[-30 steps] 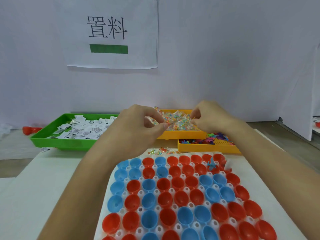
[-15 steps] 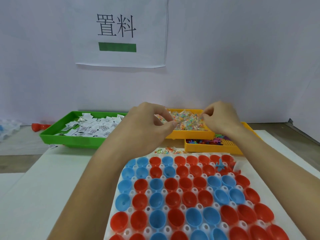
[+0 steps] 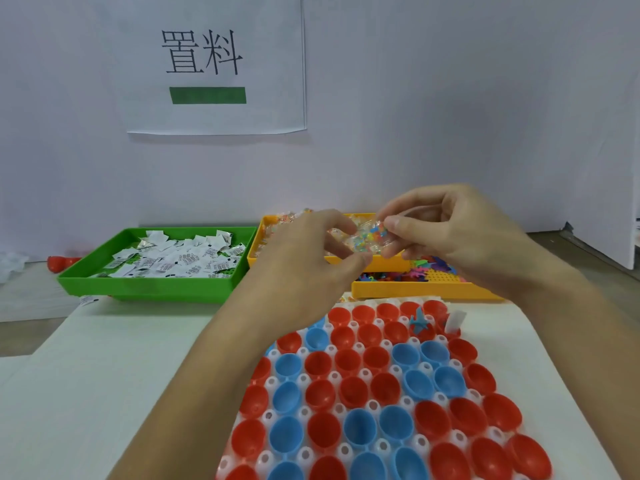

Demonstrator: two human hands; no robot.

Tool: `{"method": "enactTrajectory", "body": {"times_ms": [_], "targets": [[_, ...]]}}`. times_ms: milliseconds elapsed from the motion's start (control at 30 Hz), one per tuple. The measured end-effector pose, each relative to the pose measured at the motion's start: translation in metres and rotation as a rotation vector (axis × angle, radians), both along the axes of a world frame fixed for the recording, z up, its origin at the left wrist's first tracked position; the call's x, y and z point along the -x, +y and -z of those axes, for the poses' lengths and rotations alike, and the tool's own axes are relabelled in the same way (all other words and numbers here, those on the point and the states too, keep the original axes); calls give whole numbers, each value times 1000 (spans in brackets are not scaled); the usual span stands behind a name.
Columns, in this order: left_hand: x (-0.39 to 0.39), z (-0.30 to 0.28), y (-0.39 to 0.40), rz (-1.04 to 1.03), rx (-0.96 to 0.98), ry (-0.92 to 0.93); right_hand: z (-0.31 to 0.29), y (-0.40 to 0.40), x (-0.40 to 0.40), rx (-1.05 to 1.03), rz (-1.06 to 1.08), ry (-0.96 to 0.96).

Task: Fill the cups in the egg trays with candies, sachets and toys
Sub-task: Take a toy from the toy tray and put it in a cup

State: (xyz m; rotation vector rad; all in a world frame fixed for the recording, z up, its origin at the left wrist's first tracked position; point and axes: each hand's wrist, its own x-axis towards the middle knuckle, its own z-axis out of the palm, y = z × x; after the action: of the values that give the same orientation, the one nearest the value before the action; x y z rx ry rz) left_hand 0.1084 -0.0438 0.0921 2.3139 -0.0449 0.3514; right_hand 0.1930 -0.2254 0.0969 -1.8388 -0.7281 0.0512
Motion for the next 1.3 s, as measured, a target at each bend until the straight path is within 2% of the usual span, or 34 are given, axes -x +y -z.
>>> {"method": "enactTrajectory", "body": {"times_ms": [233, 567, 1000, 1300], "targets": [[-2, 0, -10, 3, 216, -108, -1, 4, 8, 6, -95, -11], [-5, 6, -9, -36, 248, -153, 2, 8, 9, 20, -108, 36], [-3, 4, -1, 2, 254, -140, 8, 12, 4, -169, -195, 368], [0, 1, 0, 34, 342, -50, 11, 13, 3, -169, -164, 331]]}}
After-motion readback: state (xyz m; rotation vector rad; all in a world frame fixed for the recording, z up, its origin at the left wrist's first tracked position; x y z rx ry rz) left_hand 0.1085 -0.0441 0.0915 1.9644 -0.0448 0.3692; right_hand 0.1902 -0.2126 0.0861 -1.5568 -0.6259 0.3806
